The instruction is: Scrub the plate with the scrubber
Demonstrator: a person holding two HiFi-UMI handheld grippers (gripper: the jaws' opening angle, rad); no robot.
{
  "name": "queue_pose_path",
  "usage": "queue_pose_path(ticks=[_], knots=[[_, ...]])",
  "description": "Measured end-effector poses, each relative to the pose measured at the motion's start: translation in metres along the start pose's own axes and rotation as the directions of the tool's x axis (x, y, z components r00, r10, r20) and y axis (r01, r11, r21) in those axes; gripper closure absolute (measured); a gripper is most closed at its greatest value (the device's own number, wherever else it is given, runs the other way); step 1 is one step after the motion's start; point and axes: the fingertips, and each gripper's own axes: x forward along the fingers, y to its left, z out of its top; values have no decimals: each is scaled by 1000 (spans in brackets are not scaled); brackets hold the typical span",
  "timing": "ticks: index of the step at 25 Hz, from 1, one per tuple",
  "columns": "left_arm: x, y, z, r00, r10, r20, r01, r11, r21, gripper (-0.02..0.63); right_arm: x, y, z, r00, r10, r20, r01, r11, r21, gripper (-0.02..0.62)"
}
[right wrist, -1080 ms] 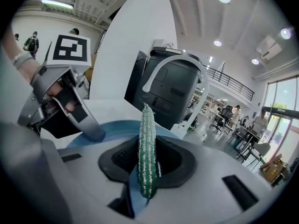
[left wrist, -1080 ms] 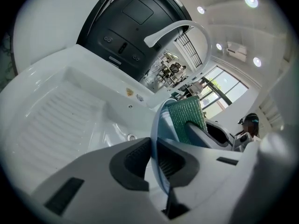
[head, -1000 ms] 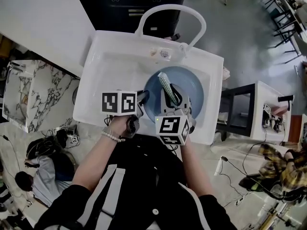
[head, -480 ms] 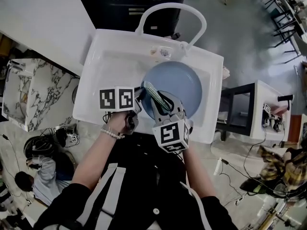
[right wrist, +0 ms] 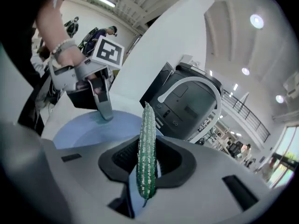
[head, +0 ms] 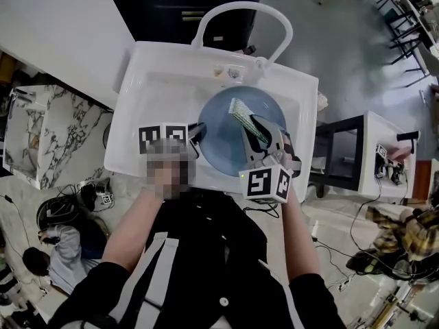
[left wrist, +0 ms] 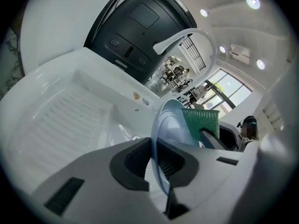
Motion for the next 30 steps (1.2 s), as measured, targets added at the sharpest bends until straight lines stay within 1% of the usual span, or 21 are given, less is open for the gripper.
queue_pose_path(ticks=[2, 4, 9, 12, 15, 20, 26, 30], knots=[[-1, 0, -1, 1000, -2, -1, 2, 1000, 0, 580, 3, -4, -2, 1000, -11, -7, 11, 994, -110, 500], [-2, 0, -2, 1000, -6, -1, 6, 1000, 4, 580, 7, -8, -3, 1000, -20, -13, 17, 981, -191, 500], [-4, -4, -3, 1000, -15, 4, 15, 1000, 1, 580, 17, -18, -11, 999, -33, -36, 20, 945, -327, 500], [-4, -7, -1, 1000, -22, 20, 22, 1000, -5, 580, 18, -24, -22, 997, -38, -65, 11, 928, -373, 500], [-7, -6, 5, 999, -28, 43, 29, 999, -16, 580, 15, -24, -29, 995, -38, -94, 1, 929, -370, 500], [-6, -6, 9, 998, -35, 61, 37, 999, -23, 578, 5, -9, -42, 991, -14, -136, -36, 933, -358, 500], [-6, -4, 13, 997, -39, 71, 42, 998, -41, 574, -10, 7, -51, 985, 20, -172, -62, 969, -241, 500], [-2, -3, 13, 996, -40, 77, 44, 998, -52, 574, -24, 24, -51, 982, 76, -174, -104, 981, -161, 500]])
